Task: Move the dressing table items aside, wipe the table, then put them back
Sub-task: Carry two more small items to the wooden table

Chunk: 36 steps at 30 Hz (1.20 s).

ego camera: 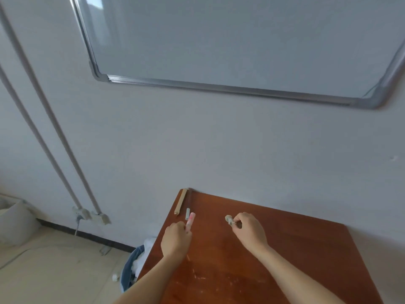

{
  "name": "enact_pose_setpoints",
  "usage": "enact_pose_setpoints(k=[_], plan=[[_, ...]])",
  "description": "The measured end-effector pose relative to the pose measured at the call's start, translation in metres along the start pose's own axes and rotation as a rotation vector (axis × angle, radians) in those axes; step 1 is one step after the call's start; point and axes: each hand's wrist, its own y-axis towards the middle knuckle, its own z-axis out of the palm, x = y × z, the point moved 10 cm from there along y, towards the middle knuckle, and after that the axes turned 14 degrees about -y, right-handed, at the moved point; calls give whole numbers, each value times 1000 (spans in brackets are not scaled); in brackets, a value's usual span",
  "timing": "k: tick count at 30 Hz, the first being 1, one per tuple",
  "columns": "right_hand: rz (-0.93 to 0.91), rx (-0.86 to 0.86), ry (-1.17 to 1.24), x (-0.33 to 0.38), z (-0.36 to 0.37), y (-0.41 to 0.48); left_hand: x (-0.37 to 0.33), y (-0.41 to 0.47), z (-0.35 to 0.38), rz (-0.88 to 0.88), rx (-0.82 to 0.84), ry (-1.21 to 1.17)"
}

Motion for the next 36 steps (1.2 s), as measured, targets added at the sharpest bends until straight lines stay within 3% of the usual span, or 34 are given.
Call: enact_pose_setpoints(k=[6,10,15,19,30,36], plan=[[4,-2,134,-6,30,45,-20,42,24,-33,-33,60],[-17,-113,134,-1,32,65,-31,70,39,-21,-20,39],[-155,-193,38,6,46,85,-42,99,63,34,90,255],[-243,-181,-121,21,54,95,-39,110,82,99,201,386],[-306,-150,36,55,97,133,-34,132,91,180,264,472],[-296,-129,-26,51,92,126,-33,127,84,235,236,442]])
